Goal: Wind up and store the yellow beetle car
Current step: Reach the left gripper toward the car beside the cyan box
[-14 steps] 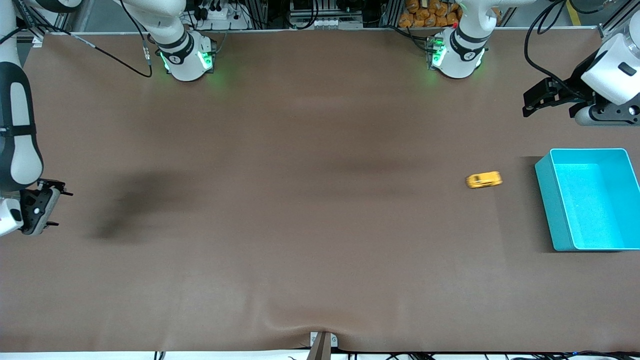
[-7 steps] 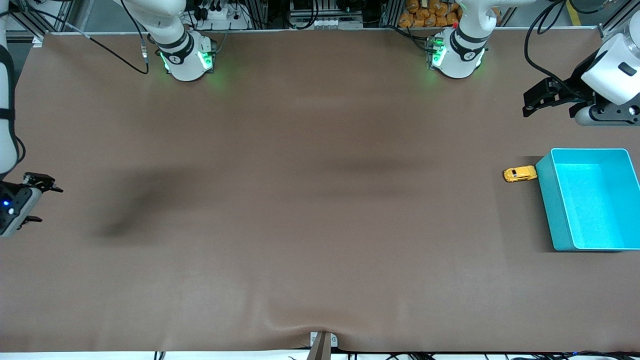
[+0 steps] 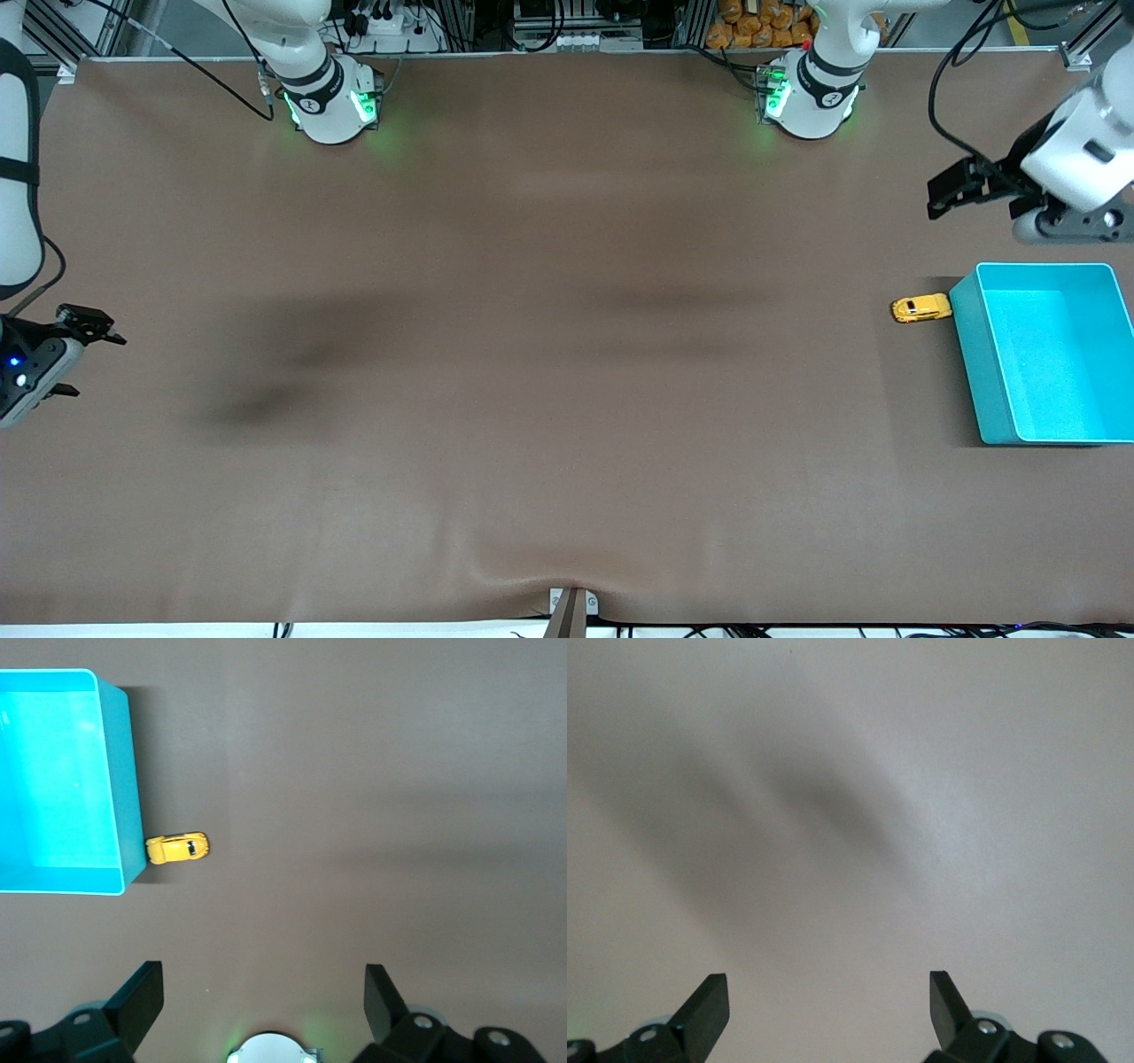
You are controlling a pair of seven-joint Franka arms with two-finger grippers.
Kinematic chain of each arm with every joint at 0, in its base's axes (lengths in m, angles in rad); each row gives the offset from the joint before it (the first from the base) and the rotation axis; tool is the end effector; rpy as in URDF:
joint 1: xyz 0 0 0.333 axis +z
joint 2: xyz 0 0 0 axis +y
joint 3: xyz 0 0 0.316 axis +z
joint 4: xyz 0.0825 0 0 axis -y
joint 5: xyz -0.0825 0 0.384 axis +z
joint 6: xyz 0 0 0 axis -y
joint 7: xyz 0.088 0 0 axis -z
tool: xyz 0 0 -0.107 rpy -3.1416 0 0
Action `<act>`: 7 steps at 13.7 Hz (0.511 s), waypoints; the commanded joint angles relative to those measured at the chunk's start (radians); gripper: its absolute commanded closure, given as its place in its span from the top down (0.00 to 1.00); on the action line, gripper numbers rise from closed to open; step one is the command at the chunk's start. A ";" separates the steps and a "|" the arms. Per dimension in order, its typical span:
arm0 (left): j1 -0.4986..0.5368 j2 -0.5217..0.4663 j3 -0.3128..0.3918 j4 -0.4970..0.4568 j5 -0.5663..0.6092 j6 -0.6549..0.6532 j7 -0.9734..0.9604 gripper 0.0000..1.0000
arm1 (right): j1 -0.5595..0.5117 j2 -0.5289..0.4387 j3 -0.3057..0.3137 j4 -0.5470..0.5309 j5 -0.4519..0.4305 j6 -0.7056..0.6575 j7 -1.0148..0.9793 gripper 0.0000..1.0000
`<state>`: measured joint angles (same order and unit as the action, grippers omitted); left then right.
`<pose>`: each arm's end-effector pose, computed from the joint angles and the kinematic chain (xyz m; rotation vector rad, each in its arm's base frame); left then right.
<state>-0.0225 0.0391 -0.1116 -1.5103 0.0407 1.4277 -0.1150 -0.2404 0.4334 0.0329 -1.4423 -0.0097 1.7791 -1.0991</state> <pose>0.5471 -0.0676 0.6195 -3.0853 0.0246 0.1792 0.6605 -0.1434 0.4337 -2.7765 -1.3270 0.1136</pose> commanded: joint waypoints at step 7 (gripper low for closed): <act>0.039 0.122 0.001 0.021 0.082 -0.026 -0.202 1.00 | 0.196 -0.090 -0.001 0.109 0.016 -0.188 0.428 1.00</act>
<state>0.0030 0.1230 -0.1056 -1.5077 0.0981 1.4225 -0.2288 -0.0799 0.3885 0.0373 -1.3279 -0.0076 1.6291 -0.7744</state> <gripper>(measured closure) 0.000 0.000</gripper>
